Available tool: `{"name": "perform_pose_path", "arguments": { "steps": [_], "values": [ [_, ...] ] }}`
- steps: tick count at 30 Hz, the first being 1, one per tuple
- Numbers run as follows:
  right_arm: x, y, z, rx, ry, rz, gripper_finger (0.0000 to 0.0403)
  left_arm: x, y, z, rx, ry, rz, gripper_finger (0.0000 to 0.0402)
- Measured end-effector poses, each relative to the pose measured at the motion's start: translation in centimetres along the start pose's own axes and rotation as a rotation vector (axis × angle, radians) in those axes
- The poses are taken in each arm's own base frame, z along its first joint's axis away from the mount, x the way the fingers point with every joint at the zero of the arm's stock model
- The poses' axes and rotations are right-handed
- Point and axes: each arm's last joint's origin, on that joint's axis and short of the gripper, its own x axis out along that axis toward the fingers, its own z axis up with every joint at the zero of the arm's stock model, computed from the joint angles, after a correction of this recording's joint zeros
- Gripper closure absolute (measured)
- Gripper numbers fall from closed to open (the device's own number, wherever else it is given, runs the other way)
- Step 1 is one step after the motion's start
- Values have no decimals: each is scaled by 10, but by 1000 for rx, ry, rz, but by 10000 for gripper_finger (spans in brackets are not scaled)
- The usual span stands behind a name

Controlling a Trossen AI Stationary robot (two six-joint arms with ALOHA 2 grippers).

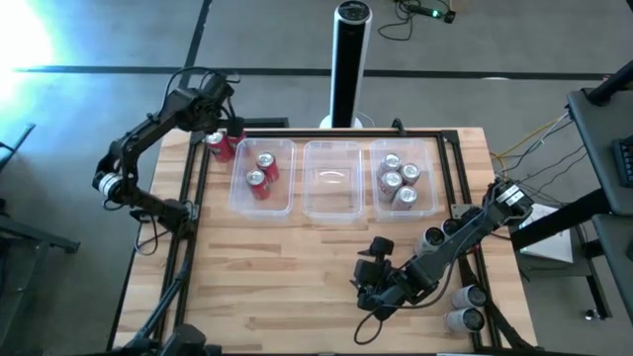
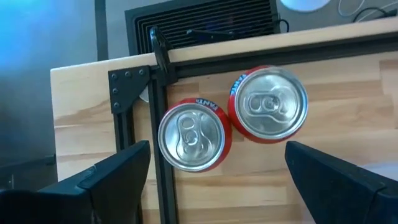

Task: Sort soda cans
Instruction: Put the left red soda can into the left transparent bin

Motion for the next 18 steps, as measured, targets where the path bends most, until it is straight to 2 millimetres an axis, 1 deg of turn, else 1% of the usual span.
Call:
{"name": "perform_pose_path", "arguments": {
  "steps": [3,7,10,14,18],
  "values": [
    [2,-1,-3,16,6,-6,35,2,-1,2,16,-11,1,44],
    [3,-1,-5,29,29,10,35,2,-4,3,141,-48,62,50],
    [3,-1,-5,20,34,14,35,1,-4,4,166,-46,38,53],
    [-3,1,6,-38,-10,12,35,-4,-4,7,193,-49,-29,54],
    [-10,-1,21,-106,-89,-39,35,-1,-5,4,254,-30,-43,54]
  ]
}}
